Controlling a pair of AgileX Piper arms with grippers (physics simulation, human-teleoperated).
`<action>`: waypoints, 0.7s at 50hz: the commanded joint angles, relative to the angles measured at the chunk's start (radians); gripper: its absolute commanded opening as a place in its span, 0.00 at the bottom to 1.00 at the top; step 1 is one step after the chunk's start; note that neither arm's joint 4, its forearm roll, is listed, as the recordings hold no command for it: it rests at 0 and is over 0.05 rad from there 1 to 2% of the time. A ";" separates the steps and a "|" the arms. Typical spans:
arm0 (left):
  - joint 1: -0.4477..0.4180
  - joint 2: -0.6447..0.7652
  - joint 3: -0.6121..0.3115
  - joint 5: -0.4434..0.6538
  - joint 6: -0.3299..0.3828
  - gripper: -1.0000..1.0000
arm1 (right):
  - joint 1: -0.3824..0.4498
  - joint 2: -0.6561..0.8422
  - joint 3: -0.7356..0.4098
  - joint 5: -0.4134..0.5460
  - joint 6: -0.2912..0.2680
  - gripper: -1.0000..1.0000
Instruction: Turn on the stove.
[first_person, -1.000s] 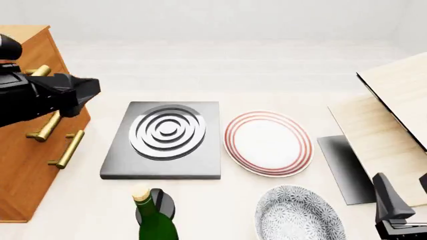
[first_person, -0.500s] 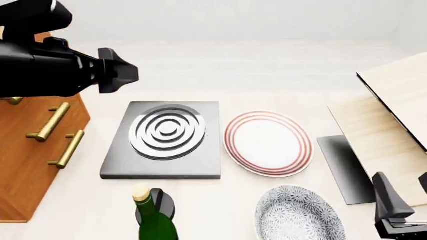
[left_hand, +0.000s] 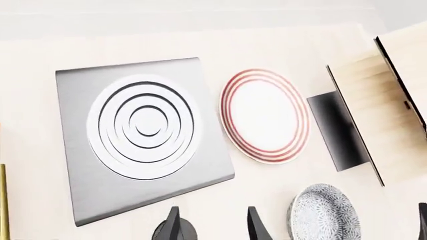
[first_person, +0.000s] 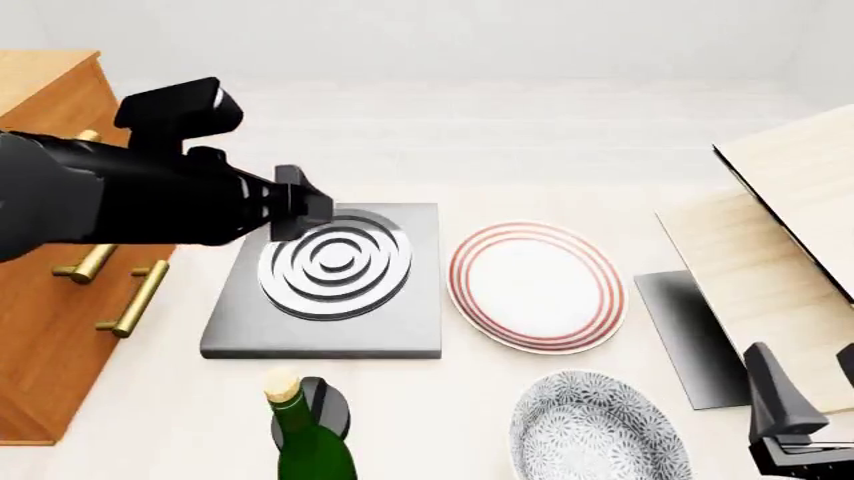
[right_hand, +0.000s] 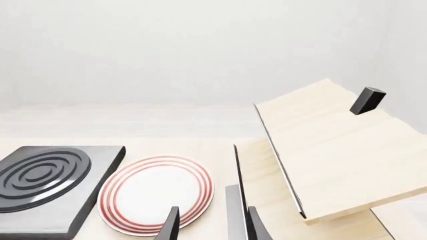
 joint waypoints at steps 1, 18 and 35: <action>-0.030 0.026 0.071 -0.053 -0.024 1.00 | 0.000 0.001 0.000 -0.001 0.000 1.00; -0.045 0.029 0.145 -0.114 -0.058 1.00 | 0.000 0.013 0.001 -0.014 0.000 1.00; -0.003 -0.009 0.269 -0.190 -0.087 1.00 | 0.000 0.013 0.001 -0.014 0.000 1.00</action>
